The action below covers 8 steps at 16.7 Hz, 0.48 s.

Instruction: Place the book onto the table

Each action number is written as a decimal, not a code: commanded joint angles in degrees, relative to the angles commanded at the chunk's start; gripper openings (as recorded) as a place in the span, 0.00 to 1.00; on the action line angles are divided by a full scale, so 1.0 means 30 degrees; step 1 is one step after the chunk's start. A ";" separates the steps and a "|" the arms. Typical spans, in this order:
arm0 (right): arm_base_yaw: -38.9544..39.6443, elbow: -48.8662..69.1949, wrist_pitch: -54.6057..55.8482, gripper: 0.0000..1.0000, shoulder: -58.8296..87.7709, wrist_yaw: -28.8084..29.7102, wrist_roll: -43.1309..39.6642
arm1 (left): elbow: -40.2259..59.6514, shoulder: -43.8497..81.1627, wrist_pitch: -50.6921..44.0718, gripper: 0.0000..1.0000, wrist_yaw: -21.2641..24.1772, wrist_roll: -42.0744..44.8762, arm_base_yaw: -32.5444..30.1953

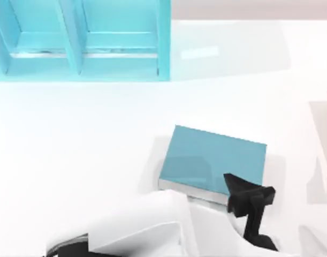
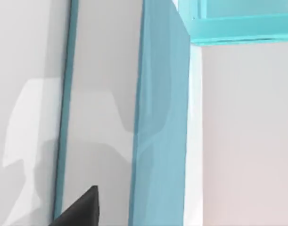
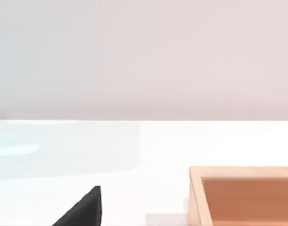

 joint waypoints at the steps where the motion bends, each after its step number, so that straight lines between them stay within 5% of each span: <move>1: 0.0000 0.0000 0.0000 1.00 0.0000 0.0000 0.0000 | 0.0309 0.0143 -0.1687 1.00 0.0132 -0.1562 -0.0410; 8: 0.0000 0.0000 0.0000 1.00 0.0000 0.0000 0.0000 | 0.1696 0.0579 -0.8418 1.00 0.0795 -0.8071 -0.2260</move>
